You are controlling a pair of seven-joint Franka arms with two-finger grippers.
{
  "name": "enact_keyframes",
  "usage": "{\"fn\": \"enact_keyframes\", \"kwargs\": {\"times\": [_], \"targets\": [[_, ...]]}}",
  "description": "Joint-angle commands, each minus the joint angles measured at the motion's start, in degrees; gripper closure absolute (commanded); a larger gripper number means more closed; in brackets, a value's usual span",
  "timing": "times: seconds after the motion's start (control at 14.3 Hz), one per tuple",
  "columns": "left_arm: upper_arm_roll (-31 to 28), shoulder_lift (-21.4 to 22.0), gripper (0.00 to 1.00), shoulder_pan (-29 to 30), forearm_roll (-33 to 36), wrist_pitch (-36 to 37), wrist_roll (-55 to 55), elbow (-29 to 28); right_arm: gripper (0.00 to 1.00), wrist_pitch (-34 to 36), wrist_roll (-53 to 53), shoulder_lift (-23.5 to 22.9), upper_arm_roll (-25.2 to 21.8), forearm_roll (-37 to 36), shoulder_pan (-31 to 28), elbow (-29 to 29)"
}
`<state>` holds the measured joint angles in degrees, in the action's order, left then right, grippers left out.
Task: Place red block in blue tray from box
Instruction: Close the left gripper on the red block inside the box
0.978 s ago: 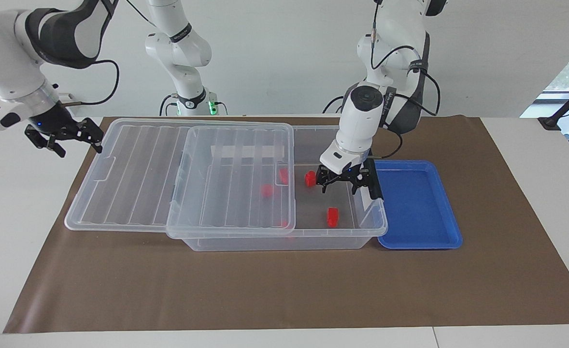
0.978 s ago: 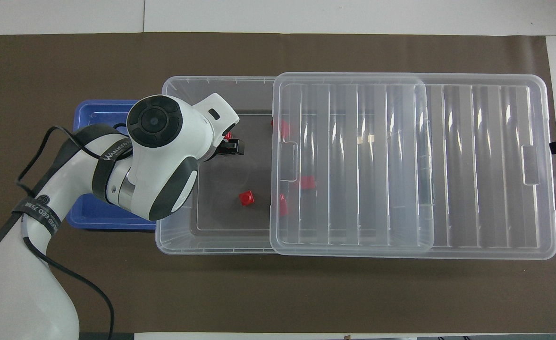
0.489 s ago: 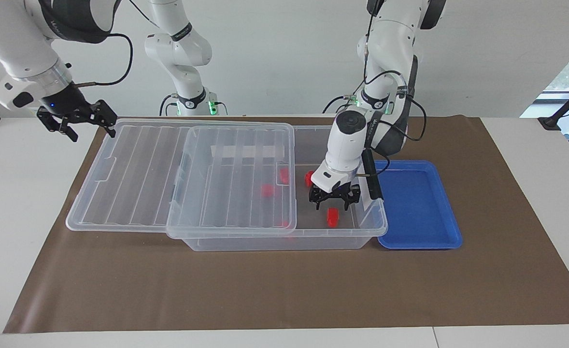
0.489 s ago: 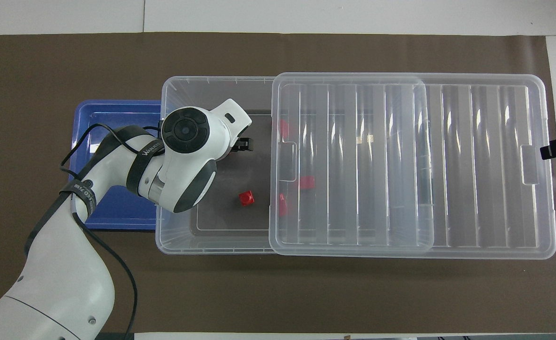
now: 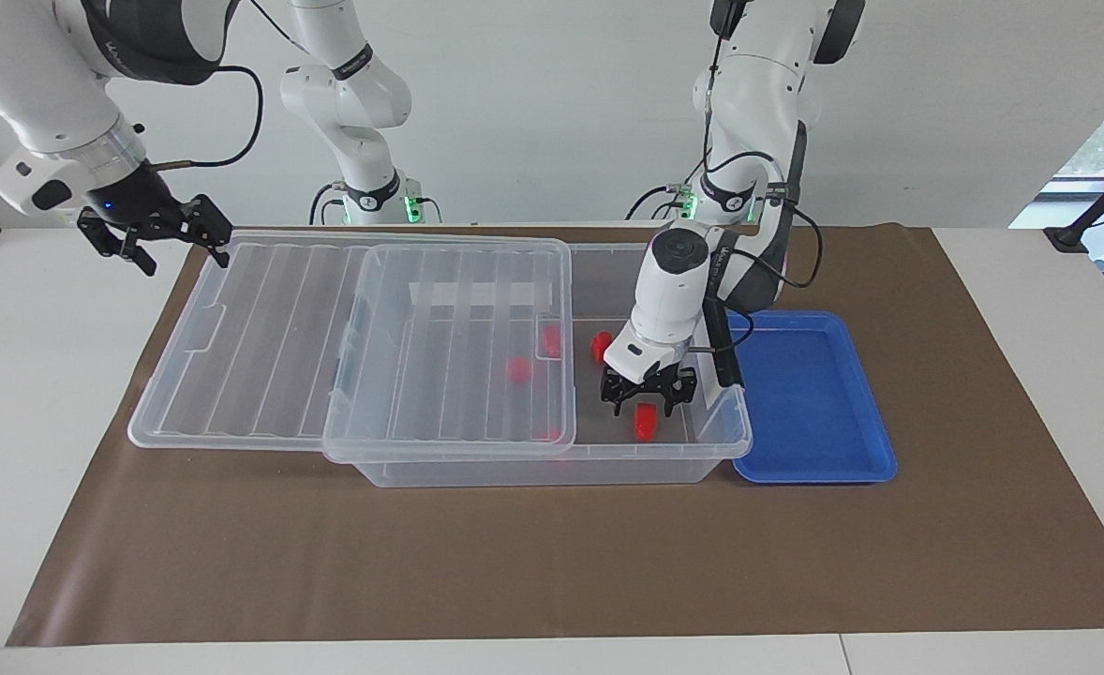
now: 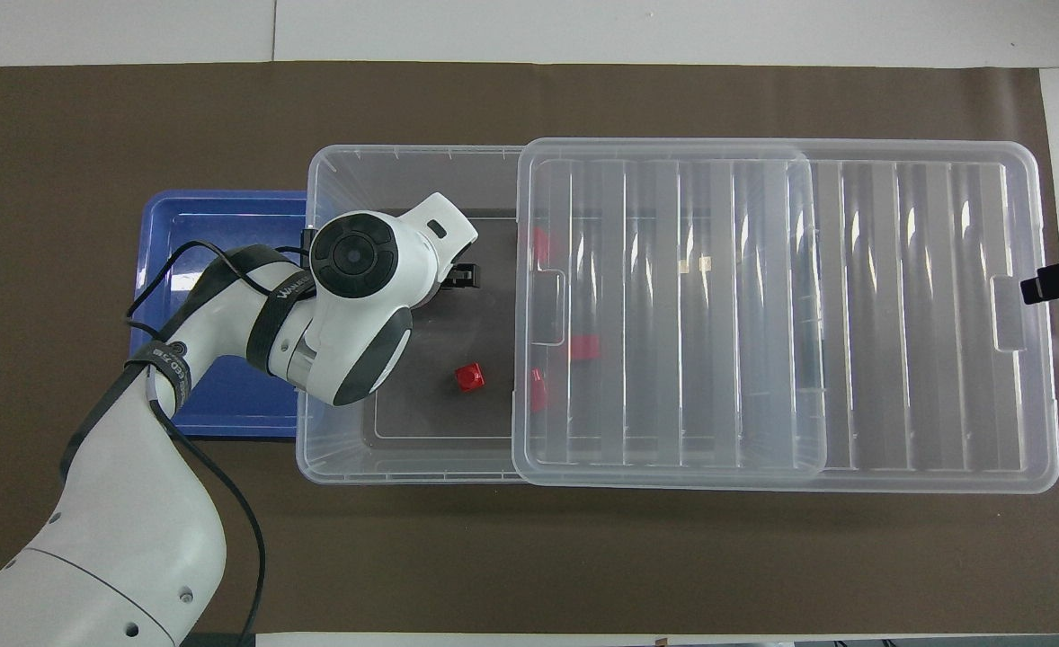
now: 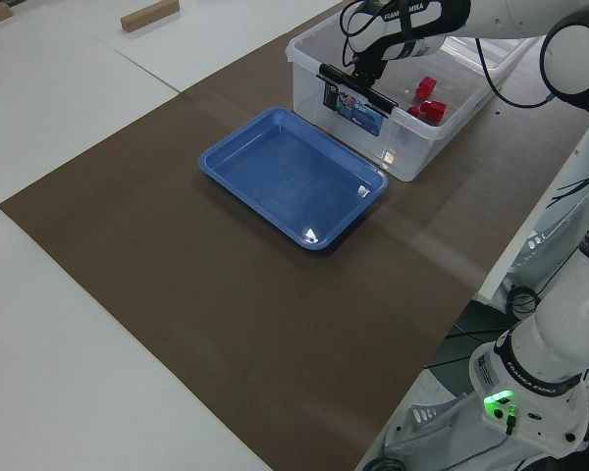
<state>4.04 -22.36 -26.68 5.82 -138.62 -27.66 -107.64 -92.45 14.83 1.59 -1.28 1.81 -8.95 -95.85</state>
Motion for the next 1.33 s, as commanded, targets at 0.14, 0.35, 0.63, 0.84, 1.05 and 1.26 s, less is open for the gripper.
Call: {"fn": "enact_keyframes", "kwargs": {"times": [0.14,0.35,0.63,0.84,1.05,1.26], "targets": [[-0.52,0.22,0.13,-0.13,1.74,-3.41,-0.82,-1.87,0.00,-2.74,-0.77,1.49,0.31,-1.11,-0.54,-2.77],[-0.70,0.22,0.80,-0.13,2.09,-3.41,-1.08,-1.87,0.00,-2.83,-0.86,1.49,0.31,-1.11,-0.54,-2.77],[-0.52,0.39,1.00,-0.39,2.36,-2.71,-3.27,-1.78,0.00,-3.18,-0.77,1.58,0.22,-1.20,-0.54,-3.03],[-0.44,3.45,1.00,-0.83,2.27,0.08,-3.45,-1.26,0.66,-5.63,-0.24,1.93,0.31,-1.81,-0.63,-4.35],[-0.35,10.04,1.00,-0.74,1.92,6.76,-3.45,-0.82,1.00,-8.52,0.46,2.19,0.22,-3.57,-2.38,-6.18],[-0.35,16.63,1.00,-0.65,1.66,14.41,-3.28,0.41,1.00,-13.36,2.38,0.01,0.05,-3.66,-6.76,-7.34]]}}
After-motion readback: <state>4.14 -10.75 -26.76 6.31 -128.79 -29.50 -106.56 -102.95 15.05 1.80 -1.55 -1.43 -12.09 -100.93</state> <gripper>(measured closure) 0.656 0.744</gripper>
